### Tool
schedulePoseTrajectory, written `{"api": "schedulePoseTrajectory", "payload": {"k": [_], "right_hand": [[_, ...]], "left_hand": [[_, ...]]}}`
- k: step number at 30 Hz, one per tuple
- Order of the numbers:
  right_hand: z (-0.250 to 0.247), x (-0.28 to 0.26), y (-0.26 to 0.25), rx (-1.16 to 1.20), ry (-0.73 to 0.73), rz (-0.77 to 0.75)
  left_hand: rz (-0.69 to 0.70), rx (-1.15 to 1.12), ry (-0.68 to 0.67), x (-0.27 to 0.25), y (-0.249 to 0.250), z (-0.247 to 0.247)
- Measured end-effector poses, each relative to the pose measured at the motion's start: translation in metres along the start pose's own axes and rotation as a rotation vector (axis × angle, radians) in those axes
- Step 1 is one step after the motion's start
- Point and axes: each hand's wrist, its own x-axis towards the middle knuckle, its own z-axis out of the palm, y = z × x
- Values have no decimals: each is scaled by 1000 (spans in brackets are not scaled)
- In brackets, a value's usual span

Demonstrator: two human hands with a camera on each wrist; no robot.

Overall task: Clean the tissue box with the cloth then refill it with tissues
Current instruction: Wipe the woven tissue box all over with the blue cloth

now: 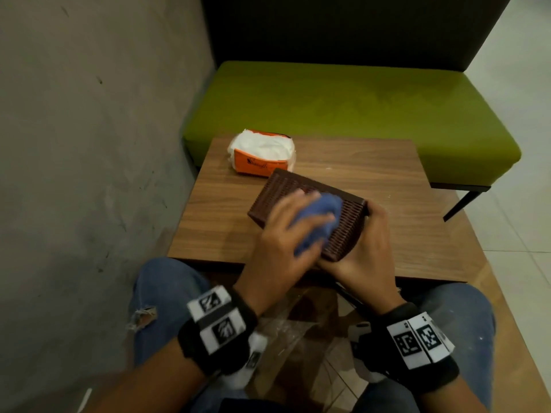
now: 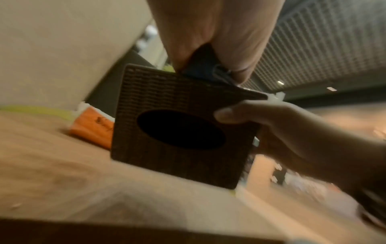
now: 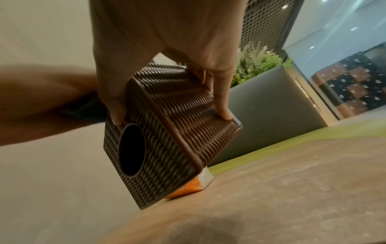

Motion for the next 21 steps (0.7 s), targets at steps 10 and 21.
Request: {"api": "schedulePoseTrajectory", "payload": {"k": [10, 21], "right_hand": [[-1, -3, 2, -9, -25, 2], [6, 1, -7, -2, 5, -11]], "left_hand": [[-172, -58, 87, -15, -11, -2], [132, -14, -29, 25, 24, 9]]}}
